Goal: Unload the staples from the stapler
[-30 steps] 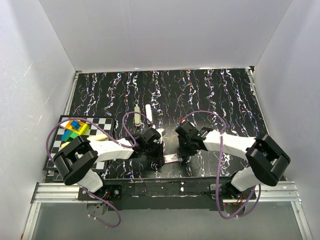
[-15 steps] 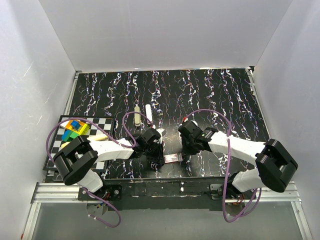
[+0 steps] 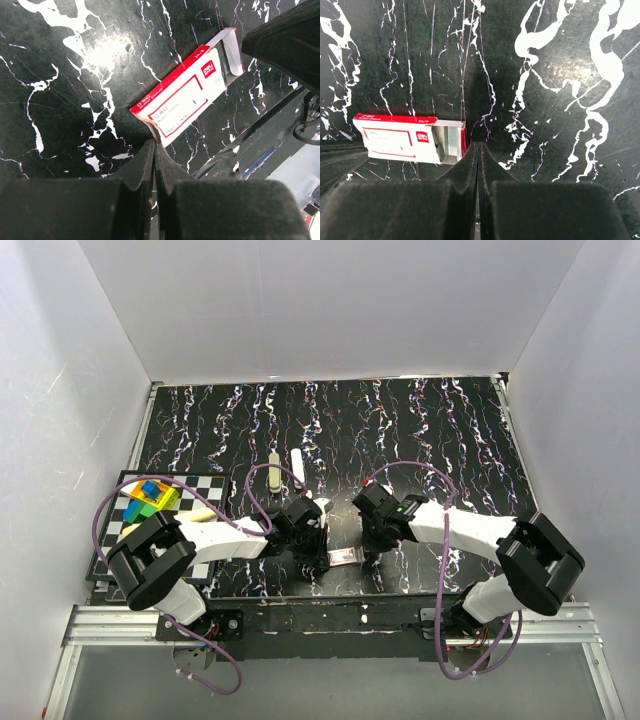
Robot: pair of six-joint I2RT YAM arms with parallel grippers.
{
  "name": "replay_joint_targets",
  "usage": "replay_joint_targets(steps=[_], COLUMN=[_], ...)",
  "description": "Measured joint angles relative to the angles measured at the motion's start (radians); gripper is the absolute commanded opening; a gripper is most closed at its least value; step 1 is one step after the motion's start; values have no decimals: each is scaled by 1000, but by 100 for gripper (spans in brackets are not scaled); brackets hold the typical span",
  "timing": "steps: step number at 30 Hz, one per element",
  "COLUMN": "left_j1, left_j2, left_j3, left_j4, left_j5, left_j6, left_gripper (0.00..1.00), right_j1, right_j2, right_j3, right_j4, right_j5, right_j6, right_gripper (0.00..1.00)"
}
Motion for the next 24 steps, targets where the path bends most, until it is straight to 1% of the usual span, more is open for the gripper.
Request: replay_joint_targets(steps=[24], left_j1=[-4], left_j2=[13], left_j3=[0], left_j4=[22], left_j5=[14], left_j6=[7], left_gripper=[0], right_j1=[0], right_j2=[51], right_j3=[-1], right_j4=[88], right_j5=[-65], right_j6=[0], right_gripper=[1])
